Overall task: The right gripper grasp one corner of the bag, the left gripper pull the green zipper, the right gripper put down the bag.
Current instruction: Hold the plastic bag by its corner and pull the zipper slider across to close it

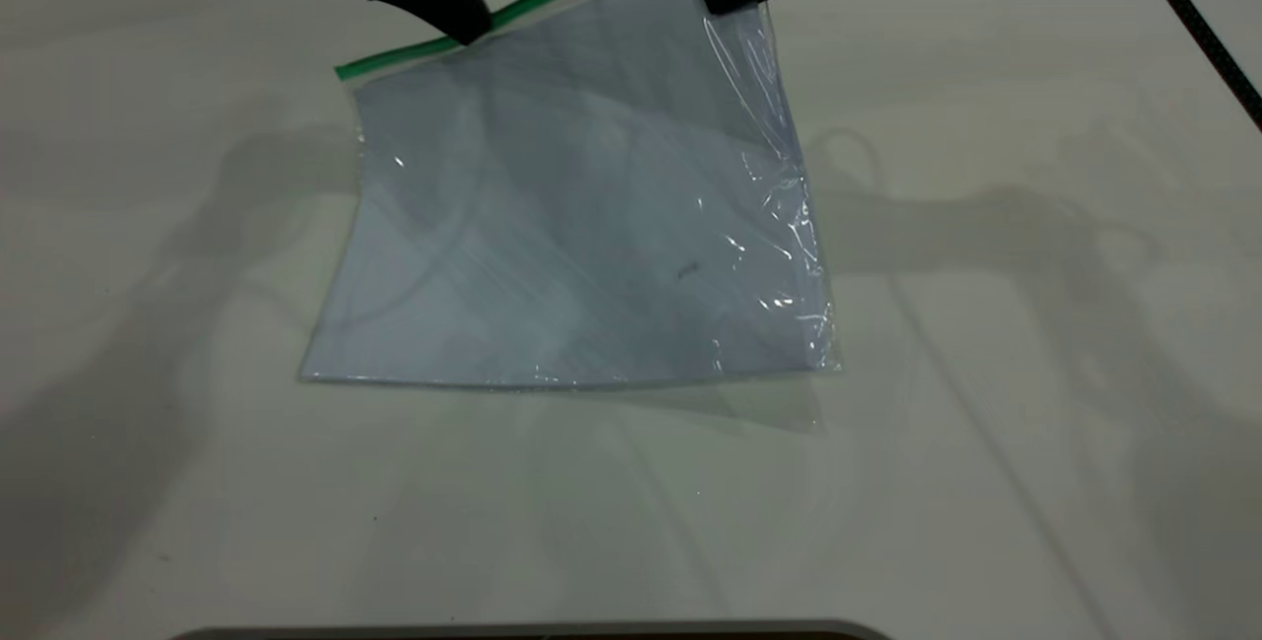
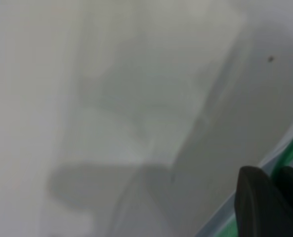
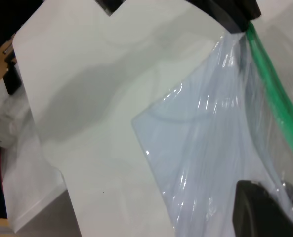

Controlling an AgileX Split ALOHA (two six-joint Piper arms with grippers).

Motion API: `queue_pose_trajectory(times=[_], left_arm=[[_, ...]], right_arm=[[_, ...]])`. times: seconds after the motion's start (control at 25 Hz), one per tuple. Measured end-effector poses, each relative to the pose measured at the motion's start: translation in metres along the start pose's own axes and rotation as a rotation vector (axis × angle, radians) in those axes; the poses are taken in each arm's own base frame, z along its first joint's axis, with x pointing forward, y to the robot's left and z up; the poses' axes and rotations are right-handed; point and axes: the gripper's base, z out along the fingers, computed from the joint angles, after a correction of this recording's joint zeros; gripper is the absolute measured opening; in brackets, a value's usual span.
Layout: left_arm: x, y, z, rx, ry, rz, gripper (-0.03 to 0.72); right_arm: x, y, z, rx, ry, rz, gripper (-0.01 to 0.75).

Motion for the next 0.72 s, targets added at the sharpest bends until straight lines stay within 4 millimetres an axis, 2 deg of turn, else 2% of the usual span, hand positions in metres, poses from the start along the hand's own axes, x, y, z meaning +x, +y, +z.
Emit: queue_pose_trajectory(times=[0.28,0.52,0.72], left_arm=[[0.024,0.012,-0.006,-0.018,0.007,-0.050,0.076],[0.054,0.024,-0.008,-0.027,0.015,-0.118,0.076],[0.067,0.029,-0.014,-0.045,0.020,-0.143,0.078]], right_arm=[[-0.001,0.000,-0.001,-0.002,-0.013,0.002,0.034],[-0.001,0.000,-0.001,-0.004,-0.012,0.001,0.034],[-0.001,0.000,-0.001,-0.004,-0.012,0.001,0.034]])
